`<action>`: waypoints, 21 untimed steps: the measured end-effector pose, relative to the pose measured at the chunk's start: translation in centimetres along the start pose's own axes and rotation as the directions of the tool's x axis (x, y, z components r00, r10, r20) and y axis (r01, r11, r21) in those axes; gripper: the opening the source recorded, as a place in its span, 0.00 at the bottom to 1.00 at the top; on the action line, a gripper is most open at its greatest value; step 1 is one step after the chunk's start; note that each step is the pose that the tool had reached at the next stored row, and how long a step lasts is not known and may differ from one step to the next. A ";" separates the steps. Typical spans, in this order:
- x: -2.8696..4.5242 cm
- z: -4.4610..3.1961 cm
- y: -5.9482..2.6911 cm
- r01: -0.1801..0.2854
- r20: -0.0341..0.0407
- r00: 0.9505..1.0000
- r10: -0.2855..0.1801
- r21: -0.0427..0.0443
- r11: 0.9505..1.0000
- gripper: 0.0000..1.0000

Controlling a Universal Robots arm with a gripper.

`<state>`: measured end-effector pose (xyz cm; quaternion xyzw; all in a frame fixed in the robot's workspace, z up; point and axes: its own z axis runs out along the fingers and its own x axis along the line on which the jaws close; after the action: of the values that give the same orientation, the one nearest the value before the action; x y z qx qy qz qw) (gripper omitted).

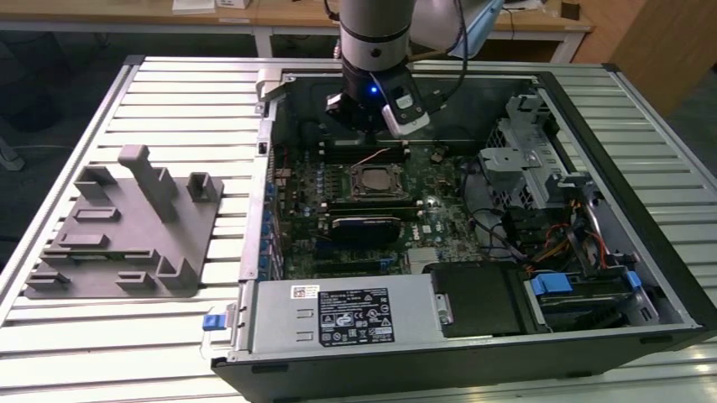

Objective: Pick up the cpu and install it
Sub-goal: 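Install the first cpu locking lever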

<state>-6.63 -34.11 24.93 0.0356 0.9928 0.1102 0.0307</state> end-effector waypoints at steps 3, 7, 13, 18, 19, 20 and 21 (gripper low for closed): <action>0.02 0.19 -0.05 0.002 0.017 1.000 -0.002 0.000 1.000 0.11; 0.07 0.45 -0.11 0.004 0.044 0.999 -0.004 -0.001 1.000 0.11; 0.16 0.87 -0.21 0.009 0.069 0.998 -0.009 0.003 1.000 0.11; 0.19 1.50 -0.35 0.010 0.072 0.997 -0.011 0.013 1.000 0.11; 0.20 1.63 -0.38 0.010 0.073 0.997 -0.011 0.015 1.000 0.11; 0.21 1.74 -0.40 0.010 0.073 0.997 -0.012 0.018 1.000 0.11; 0.21 1.82 -0.42 0.011 0.073 0.997 -0.012 0.020 1.000 0.11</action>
<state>-6.74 -34.11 23.05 0.0343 0.9922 0.0989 0.0671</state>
